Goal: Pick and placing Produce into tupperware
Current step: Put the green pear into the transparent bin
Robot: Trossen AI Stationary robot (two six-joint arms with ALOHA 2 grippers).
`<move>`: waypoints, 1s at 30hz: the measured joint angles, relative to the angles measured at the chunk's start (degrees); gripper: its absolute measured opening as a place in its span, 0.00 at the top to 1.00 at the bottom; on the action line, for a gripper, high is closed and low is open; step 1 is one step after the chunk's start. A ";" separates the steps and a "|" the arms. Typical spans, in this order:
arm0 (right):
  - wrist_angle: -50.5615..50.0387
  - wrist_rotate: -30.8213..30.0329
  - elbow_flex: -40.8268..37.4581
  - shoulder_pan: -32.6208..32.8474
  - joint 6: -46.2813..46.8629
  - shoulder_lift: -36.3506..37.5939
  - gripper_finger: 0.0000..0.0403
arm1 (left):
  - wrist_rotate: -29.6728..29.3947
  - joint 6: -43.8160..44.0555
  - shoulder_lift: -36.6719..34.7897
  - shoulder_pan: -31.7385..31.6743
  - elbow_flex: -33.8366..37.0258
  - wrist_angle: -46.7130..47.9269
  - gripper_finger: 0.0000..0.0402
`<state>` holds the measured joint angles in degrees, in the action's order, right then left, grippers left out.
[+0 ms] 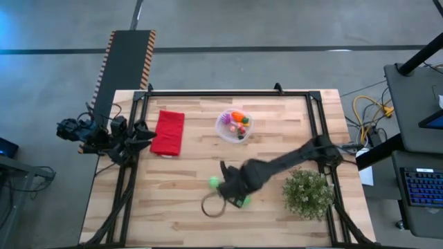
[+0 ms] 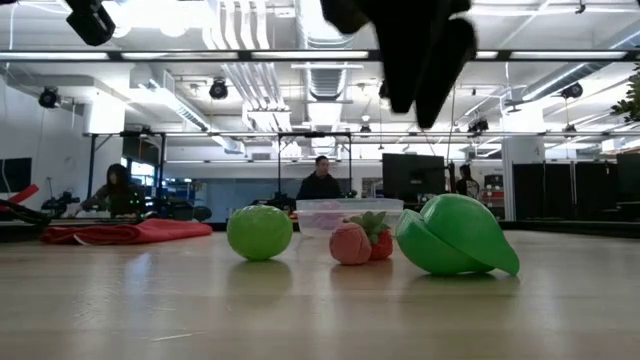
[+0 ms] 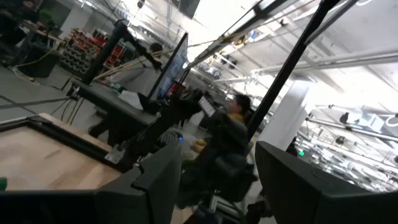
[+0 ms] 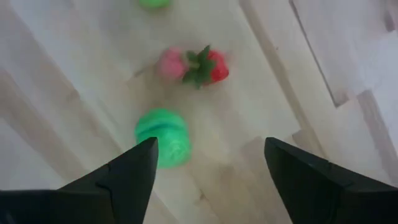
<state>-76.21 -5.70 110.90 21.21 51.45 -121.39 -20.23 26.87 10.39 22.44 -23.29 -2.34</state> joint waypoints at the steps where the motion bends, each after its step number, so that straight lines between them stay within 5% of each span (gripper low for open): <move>1: -0.01 -1.33 -0.10 1.09 0.87 0.10 0.28 | 0.00 -0.01 0.16 0.00 0.00 -0.04 0.52; 6: 0.56 -2.88 -2.13 4.94 2.80 -0.23 0.22 | -0.91 3.33 0.80 -0.04 0.00 -0.12 0.52; 12: 2.35 -12.56 -5.37 9.72 5.54 -0.39 0.19 | -1.14 4.39 1.90 -0.04 0.00 -0.09 0.52; 30: 10.76 -12.13 -14.14 12.99 0.21 -0.03 0.19 | -3.40 7.39 6.38 -0.04 0.00 -0.08 0.52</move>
<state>-65.45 -17.83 96.76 34.20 51.66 -121.42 -23.63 34.26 16.78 22.39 -23.29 -2.42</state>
